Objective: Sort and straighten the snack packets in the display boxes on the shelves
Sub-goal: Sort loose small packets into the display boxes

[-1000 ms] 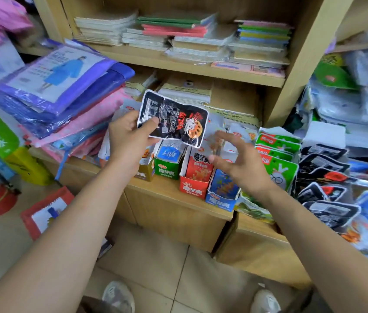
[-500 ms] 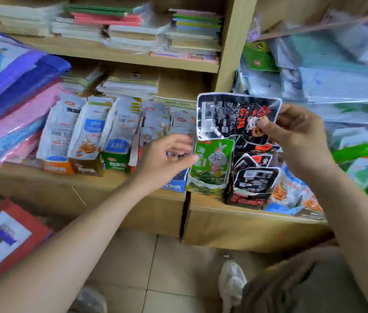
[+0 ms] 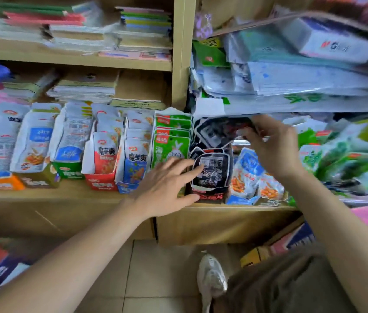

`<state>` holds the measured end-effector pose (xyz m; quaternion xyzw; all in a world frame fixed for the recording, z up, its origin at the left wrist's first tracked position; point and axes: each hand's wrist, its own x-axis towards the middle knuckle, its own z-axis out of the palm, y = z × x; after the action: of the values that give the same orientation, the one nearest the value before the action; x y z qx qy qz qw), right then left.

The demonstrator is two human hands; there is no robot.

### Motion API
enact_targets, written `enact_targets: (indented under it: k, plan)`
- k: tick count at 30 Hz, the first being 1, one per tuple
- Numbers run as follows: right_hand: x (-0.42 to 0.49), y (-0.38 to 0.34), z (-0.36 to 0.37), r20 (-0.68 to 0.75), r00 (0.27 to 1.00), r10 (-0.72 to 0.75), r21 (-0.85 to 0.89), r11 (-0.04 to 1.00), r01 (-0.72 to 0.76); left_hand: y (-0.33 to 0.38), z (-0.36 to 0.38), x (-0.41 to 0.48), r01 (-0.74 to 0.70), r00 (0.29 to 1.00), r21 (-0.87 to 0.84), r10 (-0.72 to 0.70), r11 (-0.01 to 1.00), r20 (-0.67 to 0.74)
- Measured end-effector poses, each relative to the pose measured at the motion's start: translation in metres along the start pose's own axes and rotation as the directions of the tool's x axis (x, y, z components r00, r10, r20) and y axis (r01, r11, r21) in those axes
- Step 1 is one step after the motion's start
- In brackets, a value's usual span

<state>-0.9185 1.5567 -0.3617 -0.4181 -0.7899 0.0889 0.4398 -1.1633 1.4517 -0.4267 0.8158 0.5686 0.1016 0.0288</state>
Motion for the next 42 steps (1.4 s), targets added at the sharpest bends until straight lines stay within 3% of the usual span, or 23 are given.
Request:
enact_targets:
  k: [2,4,7,10,13,17,19,24,29,34,39,42]
  plan:
    - [0.001,-0.005,0.014,0.179,0.979,-0.099,-0.119,0.986,0.121,0.004,0.001,0.002,0.022,1.000,0.004,-0.022,1.000,0.012]
    - [0.001,-0.014,0.023,0.405,0.909,-0.095,-0.108,0.983,0.151,0.007,0.002,0.003,0.030,1.000,0.003,-0.030,1.000,-0.008]
    - [0.003,-0.023,0.026,0.610,0.792,0.034,-0.118,0.992,0.048,0.002,0.001,-0.001,-0.024,0.995,-0.030,0.021,0.999,-0.093]
    - [-0.003,-0.028,0.032,0.728,0.669,0.149,-0.341,0.926,0.165,-0.007,0.000,-0.009,-0.109,0.983,-0.125,0.088,0.986,-0.163]
    - [-0.013,-0.031,0.037,0.693,0.712,0.111,-0.409,0.874,0.262,-0.016,-0.006,-0.021,-0.129,0.977,-0.214,0.086,0.968,-0.196]
    - [-0.016,-0.049,0.038,0.521,0.851,-0.075,-0.300,0.917,0.264,-0.036,-0.018,-0.036,-0.078,0.964,-0.208,0.022,0.975,-0.263]
    - [-0.015,-0.067,0.046,0.459,0.871,-0.176,-0.215,0.929,0.301,-0.050,-0.024,-0.045,-0.012,0.942,-0.155,-0.041,0.988,-0.333]
    - [-0.015,-0.115,0.091,0.474,0.829,-0.296,-0.063,0.928,0.367,-0.100,-0.040,-0.071,0.384,0.810,-0.132,-0.402,0.914,-0.427]
    - [-0.014,-0.152,0.160,0.498,0.792,-0.355,0.001,0.913,0.408,-0.150,-0.051,-0.104,0.689,0.673,-0.100,-0.686,0.717,-0.276]
    - [-0.007,-0.166,0.221,0.602,0.731,-0.320,-0.116,0.871,0.477,-0.174,-0.043,-0.121,0.728,0.685,-0.005,-0.727,0.685,0.047]
    - [0.001,-0.152,0.245,0.675,0.708,-0.208,-0.225,0.856,0.466,-0.178,-0.052,-0.126,0.689,0.723,-0.079,-0.691,0.721,0.005]
    - [0.006,-0.156,0.245,0.670,0.709,-0.219,-0.221,0.854,0.472,-0.183,-0.054,-0.128,0.669,0.706,-0.213,-0.698,0.712,-0.117]
